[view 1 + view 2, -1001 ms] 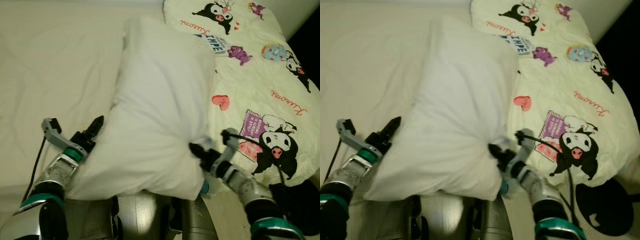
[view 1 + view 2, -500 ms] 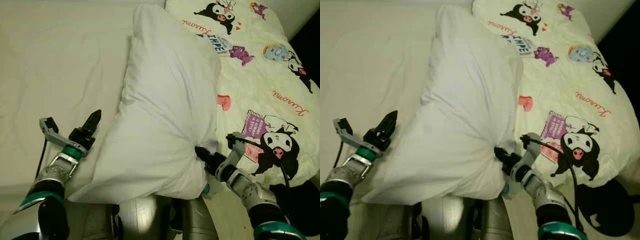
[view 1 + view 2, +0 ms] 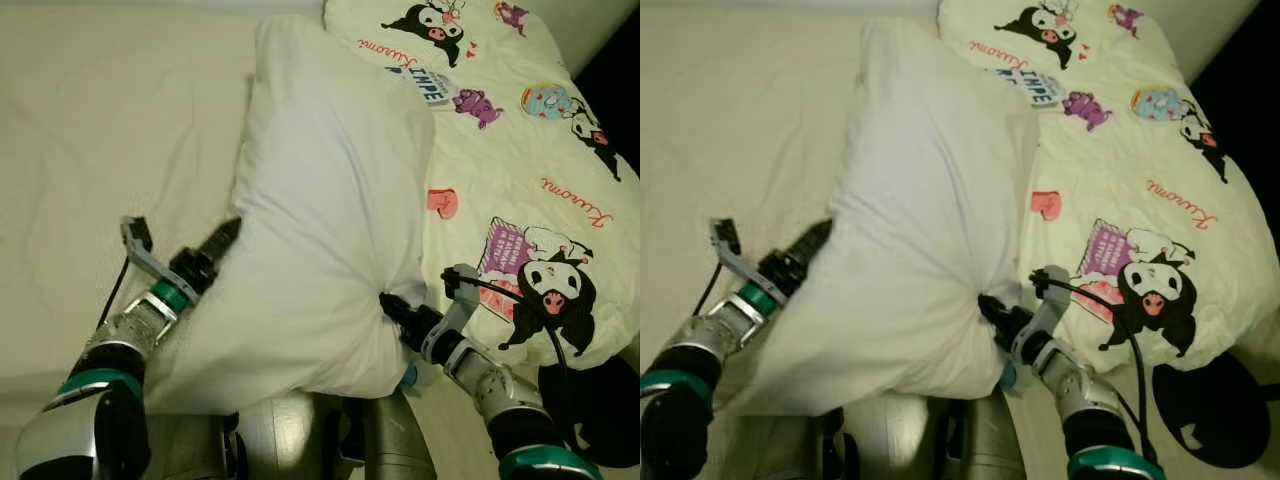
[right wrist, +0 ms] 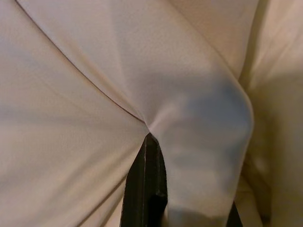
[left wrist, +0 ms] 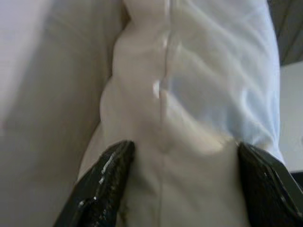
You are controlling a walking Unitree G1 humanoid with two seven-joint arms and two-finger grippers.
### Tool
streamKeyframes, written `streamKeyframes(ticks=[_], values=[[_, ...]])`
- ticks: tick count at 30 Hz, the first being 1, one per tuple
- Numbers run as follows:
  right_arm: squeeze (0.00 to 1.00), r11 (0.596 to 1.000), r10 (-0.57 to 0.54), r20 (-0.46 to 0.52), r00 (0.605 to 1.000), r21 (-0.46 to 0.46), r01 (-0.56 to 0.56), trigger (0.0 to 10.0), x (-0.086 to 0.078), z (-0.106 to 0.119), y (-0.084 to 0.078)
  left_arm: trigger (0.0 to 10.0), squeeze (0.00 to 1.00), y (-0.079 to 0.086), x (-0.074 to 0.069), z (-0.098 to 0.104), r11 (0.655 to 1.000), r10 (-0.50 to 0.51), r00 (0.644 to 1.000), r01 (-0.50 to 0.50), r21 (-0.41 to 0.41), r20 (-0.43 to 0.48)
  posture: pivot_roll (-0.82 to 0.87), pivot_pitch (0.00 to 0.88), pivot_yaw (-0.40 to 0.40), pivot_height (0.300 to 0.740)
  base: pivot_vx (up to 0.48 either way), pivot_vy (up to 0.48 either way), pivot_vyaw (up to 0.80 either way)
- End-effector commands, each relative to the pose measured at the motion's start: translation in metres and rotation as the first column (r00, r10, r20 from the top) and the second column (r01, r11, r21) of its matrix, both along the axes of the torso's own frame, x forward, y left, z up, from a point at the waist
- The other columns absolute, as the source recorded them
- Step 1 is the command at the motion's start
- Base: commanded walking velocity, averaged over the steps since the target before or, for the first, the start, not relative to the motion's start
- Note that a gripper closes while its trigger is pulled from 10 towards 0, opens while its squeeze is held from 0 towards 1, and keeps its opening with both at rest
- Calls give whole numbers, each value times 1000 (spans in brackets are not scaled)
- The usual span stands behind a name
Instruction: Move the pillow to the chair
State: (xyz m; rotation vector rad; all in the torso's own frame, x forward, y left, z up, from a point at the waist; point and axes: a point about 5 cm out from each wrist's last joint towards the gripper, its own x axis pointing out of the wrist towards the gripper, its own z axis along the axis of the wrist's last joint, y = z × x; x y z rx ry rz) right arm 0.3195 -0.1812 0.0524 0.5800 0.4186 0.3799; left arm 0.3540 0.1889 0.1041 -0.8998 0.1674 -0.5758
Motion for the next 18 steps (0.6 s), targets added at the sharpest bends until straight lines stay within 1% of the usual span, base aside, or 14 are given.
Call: streamKeyframes(ticks=[1,2,3,4,6,7,9,11,12,13,14,15,16,18], values=[[0,1000,-13,-143,990,-22,10,0,-21,-30,-3,10000,1000,-7,-11,-24,998,-29,993,35,48,-112,-84,264,-16,610,0,0,0],[0,1000,-13,-140,990,-21,10,0,-20,-29,-3,10000,1000,-8,-15,-33,993,-26,986,44,106,-164,-83,261,-15,610,0,0,0],[0,1000,-13,-140,990,-21,10,0,-20,-29,-3,10000,1000,-8,-15,-33,993,-26,986,44,106,-164,-83,261,-15,610,0,0,0],[0,1000,-14,-136,991,-19,11,0,-20,-28,-3,10000,1000,-9,-18,-40,987,-27,980,57,148,-195,-84,259,-13,610,0,0,0],[0,1000,-15,-134,991,-18,13,0,-19,-28,-3,10000,1000,-10,-20,-43,983,-29,977,66,173,-211,-84,259,-13,610,0,0,0],[0,1000,-15,-134,991,-18,13,0,-19,-28,-3,10000,1000,-10,-20,-43,983,-29,977,66,173,-211,-84,259,-13,610,0,0,0],[0,1000,-9,-124,992,-4,9,0,-18,-26,0,10000,1000,-23,-20,-42,972,-112,975,148,182,-191,-78,253,-10,610,0,0,0],[0,1000,-6,-120,993,2,6,0,-18,-26,1,10000,1000,-29,-19,-41,962,-150,972,185,202,-178,-79,252,-10,610,0,0,0],[0,1000,-3,-117,993,8,4,0,-18,-25,3,10000,1000,-35,-19,-41,949,-176,970,211,232,-166,-78,252,-10,610,0,0,0],[0,1000,7,-111,994,18,-5,0,-17,-24,7,10000,271,-40,-19,-42,930,-187,971,224,292,-149,-77,253,-8,610,0,0,0],[0,1000,7,-111,994,18,-5,0,-17,-24,7,10000,271,-40,-19,-42,930,-187,971,224,292,-149,-77,253,-8,610,0,0,0],[0,999,21,-103,994,30,-18,0,-17,-23,11,10000,0,-44,-17,-42,921,-169,977,204,331,-133,-75,253,-6,610,0,0,0],[0,999,32,-97,995,39,-28,0,-16,-22,14,10000,0,-46,-15,-41,916,-153,981,187,355,-122,-75,253,-6,610,0,0,0],[0,999,32,-97,995,39,-28,0,-16,-22,14,10000,0,-46,-15,-41,916,-153,981,187,355,-122,-75,253,-6,610,0,0,0]])
